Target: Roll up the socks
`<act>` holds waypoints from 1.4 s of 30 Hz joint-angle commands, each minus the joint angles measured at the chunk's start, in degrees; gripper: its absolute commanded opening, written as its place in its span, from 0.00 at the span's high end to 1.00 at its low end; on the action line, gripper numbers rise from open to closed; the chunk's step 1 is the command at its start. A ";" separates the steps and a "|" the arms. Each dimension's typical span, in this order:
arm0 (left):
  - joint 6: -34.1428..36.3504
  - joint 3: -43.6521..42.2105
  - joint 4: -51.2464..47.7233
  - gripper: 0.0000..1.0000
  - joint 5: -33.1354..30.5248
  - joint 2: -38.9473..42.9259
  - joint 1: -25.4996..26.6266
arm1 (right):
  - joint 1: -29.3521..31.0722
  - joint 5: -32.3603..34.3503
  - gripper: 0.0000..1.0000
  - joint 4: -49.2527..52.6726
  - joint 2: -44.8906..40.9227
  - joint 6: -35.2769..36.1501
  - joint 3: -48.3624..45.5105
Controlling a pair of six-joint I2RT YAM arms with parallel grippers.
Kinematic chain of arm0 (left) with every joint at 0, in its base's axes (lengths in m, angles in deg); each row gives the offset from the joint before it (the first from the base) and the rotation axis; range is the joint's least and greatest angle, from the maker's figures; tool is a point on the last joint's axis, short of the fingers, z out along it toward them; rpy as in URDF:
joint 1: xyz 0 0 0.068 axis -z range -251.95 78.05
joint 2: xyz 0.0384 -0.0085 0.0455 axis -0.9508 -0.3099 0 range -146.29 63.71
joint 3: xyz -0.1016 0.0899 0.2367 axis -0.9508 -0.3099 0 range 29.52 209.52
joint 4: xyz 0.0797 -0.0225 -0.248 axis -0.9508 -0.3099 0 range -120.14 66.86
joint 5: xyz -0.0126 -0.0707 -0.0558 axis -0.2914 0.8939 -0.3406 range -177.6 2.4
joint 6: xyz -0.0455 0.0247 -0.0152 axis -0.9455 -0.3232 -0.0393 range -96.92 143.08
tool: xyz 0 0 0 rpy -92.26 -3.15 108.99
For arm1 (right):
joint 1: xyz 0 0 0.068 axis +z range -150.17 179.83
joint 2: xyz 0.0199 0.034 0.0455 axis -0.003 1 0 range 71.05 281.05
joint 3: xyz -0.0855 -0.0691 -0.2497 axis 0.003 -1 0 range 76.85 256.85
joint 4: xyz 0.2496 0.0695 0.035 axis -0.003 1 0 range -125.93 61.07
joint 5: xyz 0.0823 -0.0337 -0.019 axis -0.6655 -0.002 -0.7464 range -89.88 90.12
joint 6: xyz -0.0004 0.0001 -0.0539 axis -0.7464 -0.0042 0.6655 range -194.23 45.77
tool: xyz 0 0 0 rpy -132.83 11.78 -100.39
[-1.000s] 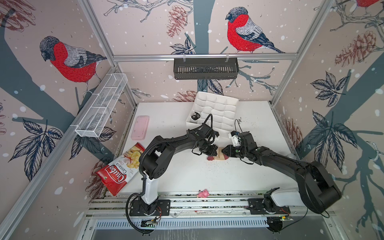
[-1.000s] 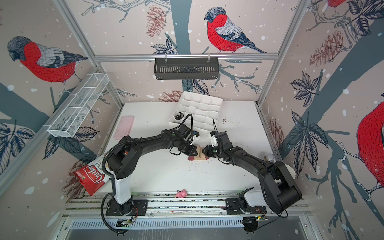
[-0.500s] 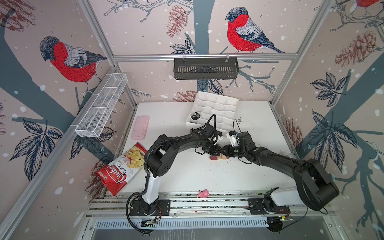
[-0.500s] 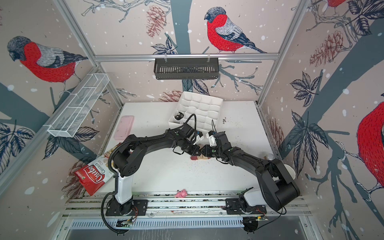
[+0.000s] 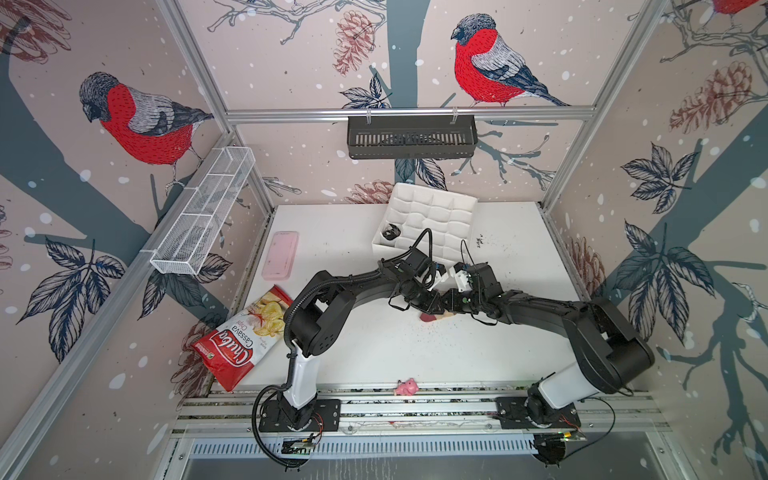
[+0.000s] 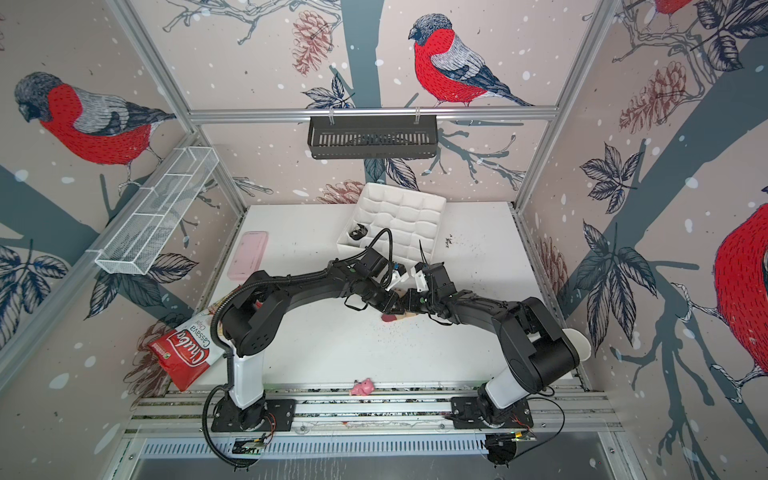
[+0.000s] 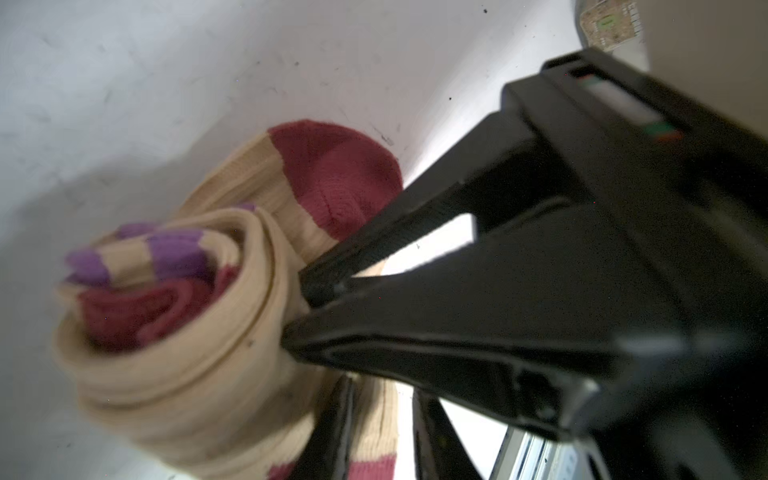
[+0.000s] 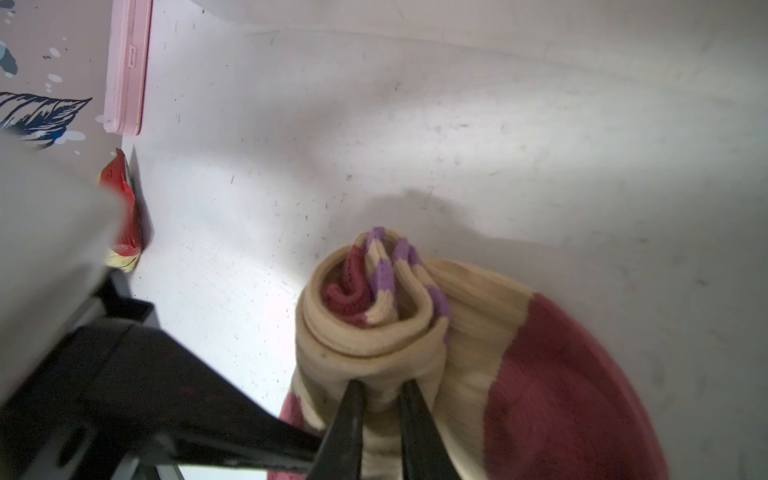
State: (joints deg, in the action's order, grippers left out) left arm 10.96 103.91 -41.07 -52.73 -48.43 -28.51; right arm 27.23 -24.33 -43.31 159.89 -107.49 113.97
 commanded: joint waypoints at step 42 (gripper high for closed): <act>-13.81 -14.55 34.20 0.43 15.06 -2.83 -6.63 | -0.64 2.28 0.86 1.48 3.60 0.47 1.58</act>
State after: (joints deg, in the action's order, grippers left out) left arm -2.13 89.04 -9.82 -39.55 -50.50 -35.65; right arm 26.27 -22.10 -41.65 163.28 -107.10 115.20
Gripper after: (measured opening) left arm 0.568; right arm 0.143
